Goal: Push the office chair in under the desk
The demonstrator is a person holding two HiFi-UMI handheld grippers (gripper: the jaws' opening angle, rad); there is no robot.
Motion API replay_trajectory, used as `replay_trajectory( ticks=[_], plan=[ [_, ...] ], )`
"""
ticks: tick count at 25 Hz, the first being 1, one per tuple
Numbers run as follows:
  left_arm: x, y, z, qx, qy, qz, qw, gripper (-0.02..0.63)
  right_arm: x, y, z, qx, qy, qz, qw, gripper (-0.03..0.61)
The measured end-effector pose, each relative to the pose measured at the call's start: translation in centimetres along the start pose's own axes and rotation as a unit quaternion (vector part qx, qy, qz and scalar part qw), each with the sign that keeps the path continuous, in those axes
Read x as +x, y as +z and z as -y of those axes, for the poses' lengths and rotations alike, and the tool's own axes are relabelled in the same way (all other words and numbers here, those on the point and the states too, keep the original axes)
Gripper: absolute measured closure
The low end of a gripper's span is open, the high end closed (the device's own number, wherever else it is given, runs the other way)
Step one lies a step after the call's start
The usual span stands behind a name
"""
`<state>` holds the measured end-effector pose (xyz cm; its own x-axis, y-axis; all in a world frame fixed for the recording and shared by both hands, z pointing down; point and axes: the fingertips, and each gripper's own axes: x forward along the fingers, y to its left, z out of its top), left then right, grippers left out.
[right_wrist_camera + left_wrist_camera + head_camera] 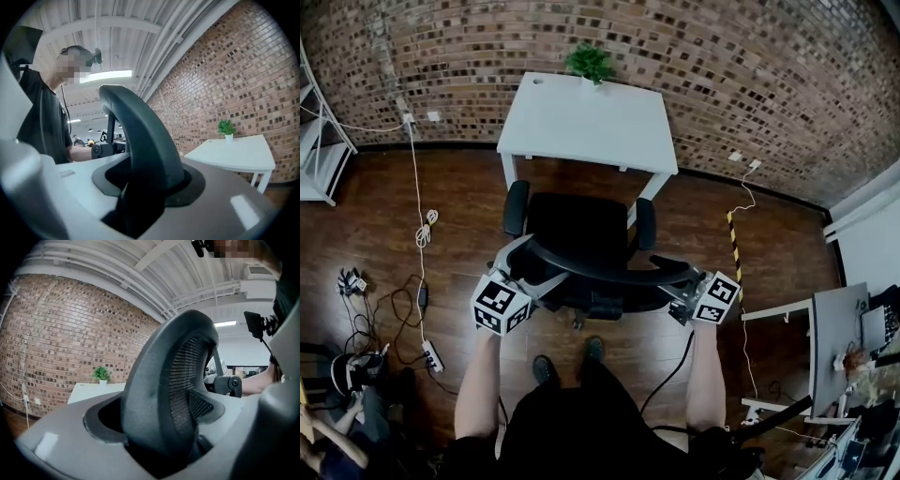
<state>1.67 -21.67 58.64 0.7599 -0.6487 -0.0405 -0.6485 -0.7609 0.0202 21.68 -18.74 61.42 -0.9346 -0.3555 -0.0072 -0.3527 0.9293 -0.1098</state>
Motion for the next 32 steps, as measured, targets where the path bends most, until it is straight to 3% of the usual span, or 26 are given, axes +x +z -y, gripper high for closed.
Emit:
replay_trajectory(
  ticks=[5, 13, 19, 32],
  plan=[
    [2.5, -0.3, -0.6, -0.006, 0.000, 0.007, 1.0000, 0.104, -0.4, 0.2, 2.5, -0.012, -0.012, -0.002, 1.000, 0.370],
    [9.7, 1.8, -1.2, -0.020, 0.012, -0.008, 0.9997, 0.104, -2.9, 4.0, 8.3, 0.003, -0.007, 0.001, 1.000, 0.371],
    [11.6, 1.5, -1.6, -0.023, 0.021, -0.011, 0.9995, 0.103, -3.5, 4.5, 10.3, 0.004, -0.004, 0.005, 1.000, 0.371],
    [15.3, 3.6, -8.2, -0.023, 0.027, -0.011, 0.9993, 0.104, 0.8, 6.6, 17.4, 0.016, 0.003, -0.004, 1.000, 0.368]
  ],
)
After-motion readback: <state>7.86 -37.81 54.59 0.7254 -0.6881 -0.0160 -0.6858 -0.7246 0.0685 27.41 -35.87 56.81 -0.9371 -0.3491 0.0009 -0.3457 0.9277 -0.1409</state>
